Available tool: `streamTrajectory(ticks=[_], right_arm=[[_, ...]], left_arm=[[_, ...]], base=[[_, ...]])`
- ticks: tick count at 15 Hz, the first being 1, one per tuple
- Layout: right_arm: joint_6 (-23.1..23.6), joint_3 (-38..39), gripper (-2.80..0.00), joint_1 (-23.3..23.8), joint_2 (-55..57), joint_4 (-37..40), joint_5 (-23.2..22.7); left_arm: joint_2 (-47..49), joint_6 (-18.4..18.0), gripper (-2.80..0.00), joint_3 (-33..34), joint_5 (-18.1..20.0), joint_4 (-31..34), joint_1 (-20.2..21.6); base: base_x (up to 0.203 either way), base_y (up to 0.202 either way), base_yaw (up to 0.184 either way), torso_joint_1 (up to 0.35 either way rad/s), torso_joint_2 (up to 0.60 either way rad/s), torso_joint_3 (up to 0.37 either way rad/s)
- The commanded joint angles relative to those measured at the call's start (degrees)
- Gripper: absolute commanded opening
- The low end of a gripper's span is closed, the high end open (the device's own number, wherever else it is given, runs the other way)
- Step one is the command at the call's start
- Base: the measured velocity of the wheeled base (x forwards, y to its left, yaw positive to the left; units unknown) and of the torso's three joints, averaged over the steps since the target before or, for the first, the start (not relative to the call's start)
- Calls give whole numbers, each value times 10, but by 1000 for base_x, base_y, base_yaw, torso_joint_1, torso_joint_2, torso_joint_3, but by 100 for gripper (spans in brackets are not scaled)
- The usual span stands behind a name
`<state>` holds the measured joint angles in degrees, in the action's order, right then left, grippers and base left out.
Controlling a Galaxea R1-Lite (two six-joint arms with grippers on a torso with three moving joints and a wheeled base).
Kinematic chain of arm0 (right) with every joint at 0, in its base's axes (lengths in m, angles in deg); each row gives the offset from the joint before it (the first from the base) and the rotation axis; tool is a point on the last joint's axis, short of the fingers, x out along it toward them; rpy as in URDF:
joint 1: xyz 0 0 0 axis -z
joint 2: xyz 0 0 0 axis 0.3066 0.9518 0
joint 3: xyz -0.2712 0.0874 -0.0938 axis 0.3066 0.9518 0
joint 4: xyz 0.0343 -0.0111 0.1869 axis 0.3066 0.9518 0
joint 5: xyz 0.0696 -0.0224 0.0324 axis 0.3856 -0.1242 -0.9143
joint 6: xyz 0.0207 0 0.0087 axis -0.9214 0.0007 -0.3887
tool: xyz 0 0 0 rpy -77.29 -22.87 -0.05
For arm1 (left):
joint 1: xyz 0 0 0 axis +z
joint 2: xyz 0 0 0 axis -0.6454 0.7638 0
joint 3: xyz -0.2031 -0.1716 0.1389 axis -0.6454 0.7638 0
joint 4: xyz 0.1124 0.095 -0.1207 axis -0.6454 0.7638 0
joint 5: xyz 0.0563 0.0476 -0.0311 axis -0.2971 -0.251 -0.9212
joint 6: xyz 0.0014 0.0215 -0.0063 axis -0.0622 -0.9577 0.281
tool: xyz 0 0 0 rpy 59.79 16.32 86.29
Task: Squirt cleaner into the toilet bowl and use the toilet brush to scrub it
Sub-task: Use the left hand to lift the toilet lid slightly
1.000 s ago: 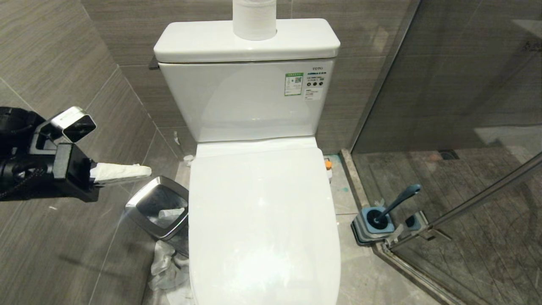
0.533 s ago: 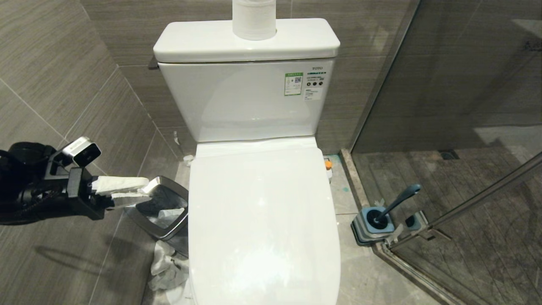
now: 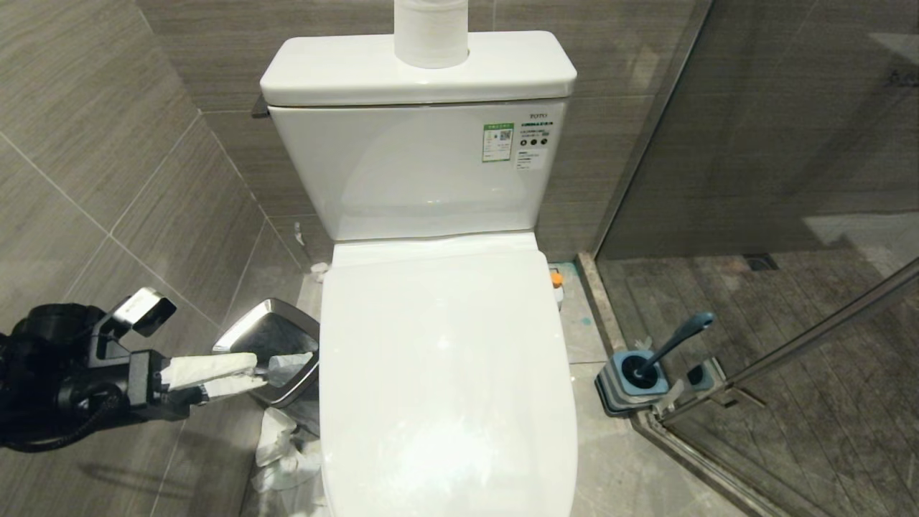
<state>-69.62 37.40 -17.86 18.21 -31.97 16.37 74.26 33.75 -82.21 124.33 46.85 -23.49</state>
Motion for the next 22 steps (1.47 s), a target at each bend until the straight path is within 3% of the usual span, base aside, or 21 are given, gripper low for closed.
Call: streamTrajectory(ticks=[1,5,9,14,19,22], right_arm=[[1,0,-280,0,0,0,0],[0,0,-280,0,0,0,0],[0,0,-280,0,0,0,0],[1,0,-280,0,0,0,0],[1,0,-280,0,0,0,0],[0,0,-280,0,0,0,0]], left_arm=[[14,-11,0,39,2,-64,1],[44,-18,0,32,3,-95,21],[54,23,0,-5,6,-71,42],[37,25,0,-1,4,-66,45],[28,26,0,-2,5,11,48],[20,24,0,-2,3,24,54]], base=[[0,0,0,0,0,0],[0,0,0,0,0,0],[0,0,0,0,0,0],[0,0,0,0,0,0],[0,0,0,0,0,0],[0,0,0,0,0,0]])
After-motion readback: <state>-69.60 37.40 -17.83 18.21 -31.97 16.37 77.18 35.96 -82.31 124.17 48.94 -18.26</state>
